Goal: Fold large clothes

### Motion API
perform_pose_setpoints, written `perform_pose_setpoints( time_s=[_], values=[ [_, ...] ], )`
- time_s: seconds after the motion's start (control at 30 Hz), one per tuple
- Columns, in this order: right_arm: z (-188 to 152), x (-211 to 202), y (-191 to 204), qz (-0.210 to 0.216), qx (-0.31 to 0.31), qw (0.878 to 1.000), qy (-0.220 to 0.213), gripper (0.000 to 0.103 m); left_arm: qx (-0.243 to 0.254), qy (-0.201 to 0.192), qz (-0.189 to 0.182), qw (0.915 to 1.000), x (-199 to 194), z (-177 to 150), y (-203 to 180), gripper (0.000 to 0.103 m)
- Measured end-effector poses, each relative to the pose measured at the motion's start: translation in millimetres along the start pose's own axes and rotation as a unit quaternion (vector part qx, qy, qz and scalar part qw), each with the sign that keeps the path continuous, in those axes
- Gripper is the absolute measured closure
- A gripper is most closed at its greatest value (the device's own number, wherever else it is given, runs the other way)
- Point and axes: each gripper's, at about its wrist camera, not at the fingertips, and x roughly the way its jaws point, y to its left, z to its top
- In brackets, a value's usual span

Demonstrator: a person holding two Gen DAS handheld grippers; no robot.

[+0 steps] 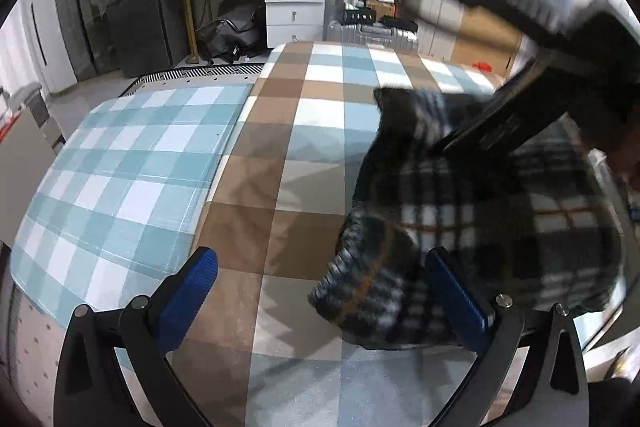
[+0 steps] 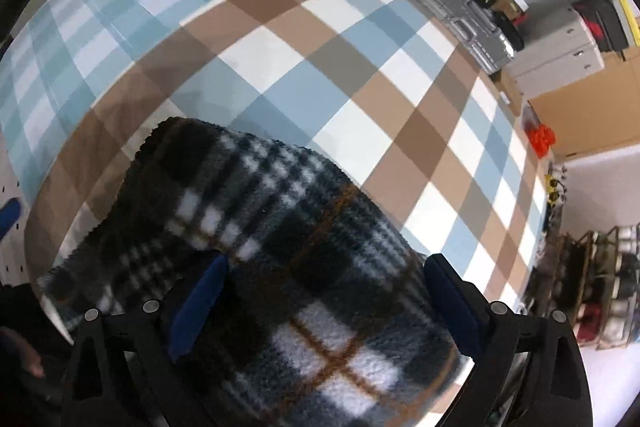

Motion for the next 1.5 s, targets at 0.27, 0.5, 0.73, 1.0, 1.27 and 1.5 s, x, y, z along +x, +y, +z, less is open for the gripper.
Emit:
perform_pose_setpoints(
  time_s=[0.27, 0.5, 0.73, 1.0, 1.27, 1.5],
  values=[
    [-9.7, 8.7, -9.6, 0.06, 0.039, 0.997, -0.043, 0.004, 0.003, -0.039, -0.01, 0.9992, -16.5, 0.9, -4.9, 0.001],
    [-11.6, 5.9, -6.7, 0.053, 0.047, 0.995, -0.07, 0.002, 0.012, -0.062, 0.005, 0.998, -23.7, -1.4, -7.7, 0.001],
    [-43.1, -63.5, -39.8, 0.133, 0.11, 0.97, -0.169, 0.002, 0.004, -0.076, 0.008, 0.9971, -28.1, 0.0, -1.3, 0.001],
    [-112.9, -96.4, -50.9, 0.203, 0.15, 0.937, -0.242, 0.002, 0.026, -0.103, 0.016, 0.9942, -38.8, -1.7, -11.2, 0.001],
    [-118.9, -61.2, -54.3, 0.299, 0.167, 0.919, -0.195, 0.0, 0.045, -0.108, 0.033, 0.9925, -39.2, -3.4, -18.9, 0.001],
    [-92.2, -38.6, -10.8, 0.191, 0.104, 0.968, -0.128, 0.0, 0.039, -0.121, 0.045, 0.9908, -44.8, -2.3, -14.1, 0.001]
  ],
)
